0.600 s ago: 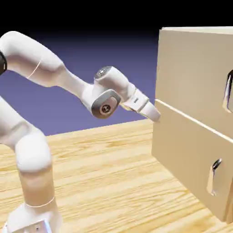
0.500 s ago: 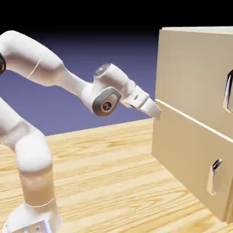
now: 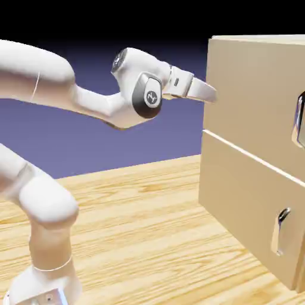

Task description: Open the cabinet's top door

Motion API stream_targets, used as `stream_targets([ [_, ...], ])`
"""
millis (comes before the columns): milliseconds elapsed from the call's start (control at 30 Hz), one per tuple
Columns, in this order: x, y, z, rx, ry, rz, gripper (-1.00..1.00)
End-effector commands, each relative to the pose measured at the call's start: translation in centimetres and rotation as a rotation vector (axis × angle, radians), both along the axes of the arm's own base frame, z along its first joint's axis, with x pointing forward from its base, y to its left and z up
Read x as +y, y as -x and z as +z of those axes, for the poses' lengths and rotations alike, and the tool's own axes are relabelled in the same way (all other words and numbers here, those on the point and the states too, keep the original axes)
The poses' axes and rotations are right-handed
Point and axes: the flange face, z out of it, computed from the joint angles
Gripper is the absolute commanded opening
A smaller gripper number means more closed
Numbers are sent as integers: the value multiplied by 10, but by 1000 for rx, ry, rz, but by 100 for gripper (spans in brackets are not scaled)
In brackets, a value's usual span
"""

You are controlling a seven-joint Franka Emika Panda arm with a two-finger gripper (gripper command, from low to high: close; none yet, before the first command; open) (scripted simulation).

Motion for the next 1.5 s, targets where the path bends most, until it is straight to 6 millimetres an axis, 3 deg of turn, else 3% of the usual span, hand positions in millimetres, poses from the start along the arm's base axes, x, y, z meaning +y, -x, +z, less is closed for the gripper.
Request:
stream_targets([
  [0,-3,1,6,-19,-2,2,0],
  [333,-43,8,45,-188,-30,7,0],
  [667,-100,-2,47,-308,-67,-12,0],
  [1000,-162,-35,7,-368,-98,-43,0],
  [1367,-221,-90,-82,-360,-107,-72,0],
  [1400,-221,-90,-82,-360,-107,-72,0],
  [1467,-221,-111,-82,-360,-108,-72,0],
])
